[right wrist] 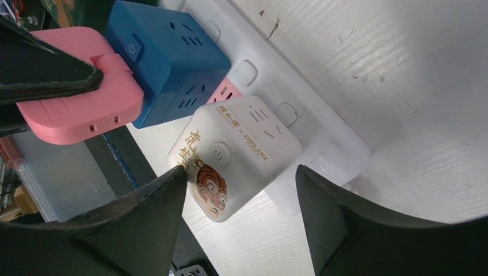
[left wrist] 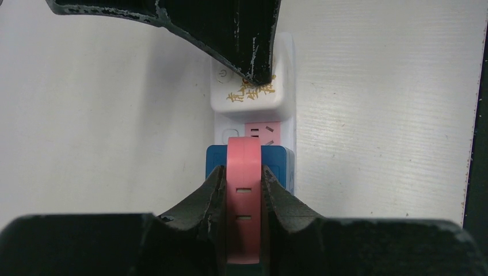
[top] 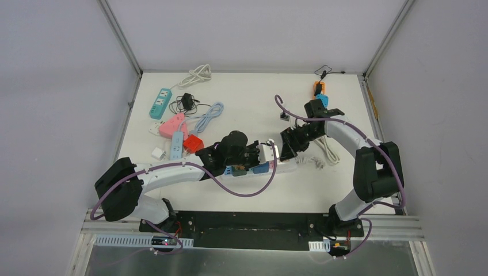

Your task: Pull the plug off the socket

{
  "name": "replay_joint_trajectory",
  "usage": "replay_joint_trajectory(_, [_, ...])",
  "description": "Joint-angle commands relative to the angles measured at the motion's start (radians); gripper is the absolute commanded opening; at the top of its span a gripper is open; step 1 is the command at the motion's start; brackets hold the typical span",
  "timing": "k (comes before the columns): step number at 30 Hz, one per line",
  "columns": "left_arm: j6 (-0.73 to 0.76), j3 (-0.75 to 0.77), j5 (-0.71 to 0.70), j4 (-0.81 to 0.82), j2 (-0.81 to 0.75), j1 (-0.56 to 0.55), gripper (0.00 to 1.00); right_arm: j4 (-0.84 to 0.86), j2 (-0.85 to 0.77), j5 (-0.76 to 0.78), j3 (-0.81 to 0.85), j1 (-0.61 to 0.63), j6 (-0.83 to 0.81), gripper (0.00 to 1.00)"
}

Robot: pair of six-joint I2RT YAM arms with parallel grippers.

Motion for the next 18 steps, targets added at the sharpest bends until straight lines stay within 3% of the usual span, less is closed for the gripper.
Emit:
replay_joint_trajectory(1, [0.009, 0.033, 0.027, 0.002, 0.0, 0.015, 0.0, 0.032, 0.009, 0.034, 0.019, 0.019, 0.018, 0.68])
replay_joint_trajectory(8, [0.022, 0.039, 0.035, -0.008, -0.001, 0.015, 0.0, 0.023, 0.032, 0.078, 0.017, 0.036, 0.014, 0.44])
replay_joint_trajectory(15, [0.137, 0.079, -0.074, -0.132, -0.003, -0.02, 0.0, 0.016, 0.04, 0.137, 0.011, 0.054, 0.003, 0.41])
replay_joint_trajectory(18, [0.11, 0.078, -0.067, -0.15, -0.002, -0.015, 0.0, 0.014, 0.048, 0.153, 0.01, 0.057, 0.003, 0.41])
